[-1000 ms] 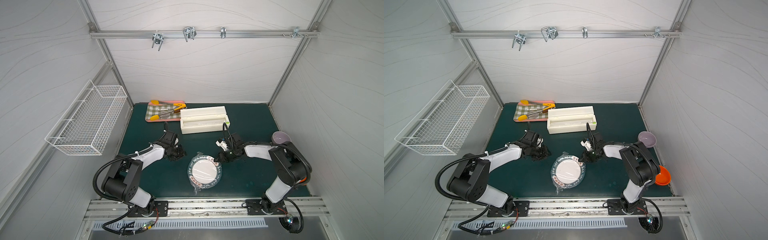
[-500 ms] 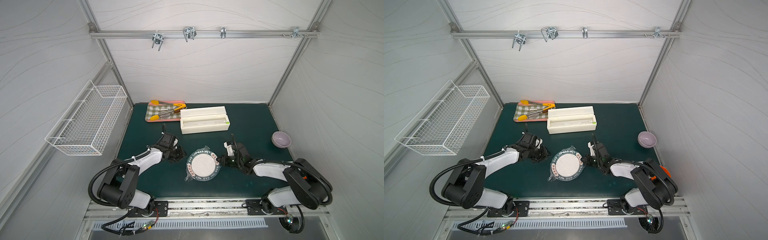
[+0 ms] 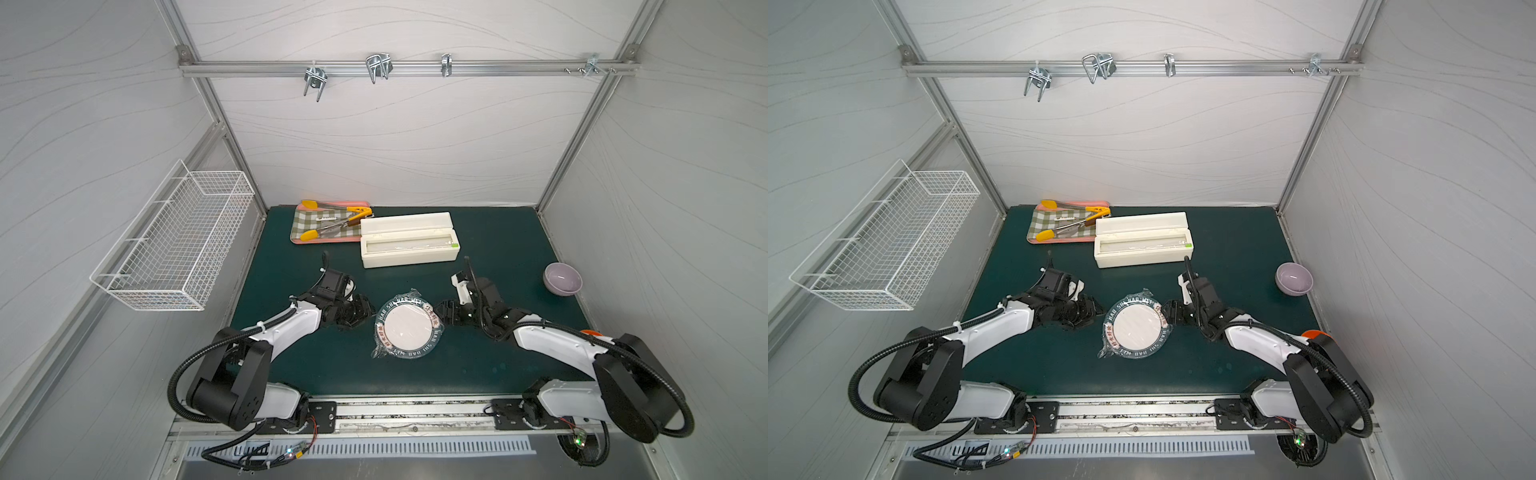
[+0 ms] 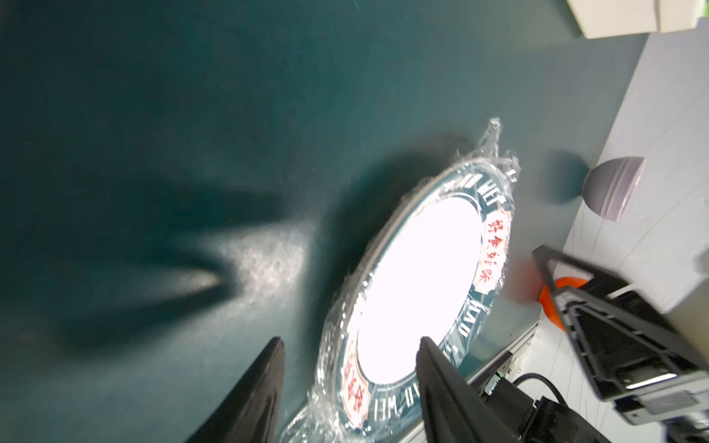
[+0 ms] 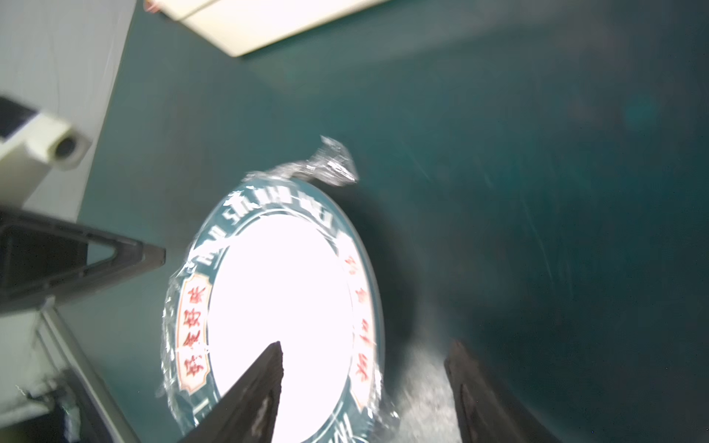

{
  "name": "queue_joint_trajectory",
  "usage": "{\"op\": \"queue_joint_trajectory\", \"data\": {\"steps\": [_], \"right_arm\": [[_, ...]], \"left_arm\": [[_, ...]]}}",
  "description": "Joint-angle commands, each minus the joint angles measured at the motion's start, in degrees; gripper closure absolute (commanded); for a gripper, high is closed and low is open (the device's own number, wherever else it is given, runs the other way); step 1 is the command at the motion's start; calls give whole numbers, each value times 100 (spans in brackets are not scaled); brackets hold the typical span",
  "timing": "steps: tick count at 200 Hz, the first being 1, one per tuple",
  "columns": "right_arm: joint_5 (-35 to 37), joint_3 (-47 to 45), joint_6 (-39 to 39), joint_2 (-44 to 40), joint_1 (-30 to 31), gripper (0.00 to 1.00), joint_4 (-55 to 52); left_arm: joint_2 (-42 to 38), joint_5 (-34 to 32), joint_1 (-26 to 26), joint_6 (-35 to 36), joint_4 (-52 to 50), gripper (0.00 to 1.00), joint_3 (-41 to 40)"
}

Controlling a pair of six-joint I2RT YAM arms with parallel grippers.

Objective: Wrap the plate with plastic wrap
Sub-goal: Cover the plate with plastic wrap.

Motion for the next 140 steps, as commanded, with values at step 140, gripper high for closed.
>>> {"op": "queue_joint_trajectory", "data": {"steps": [140], "right_arm": [[-1861,4132,-4527,3771,23,39,-3079]], "left_arm": [[-61,446,-868,-441,132,53,-623]]}}
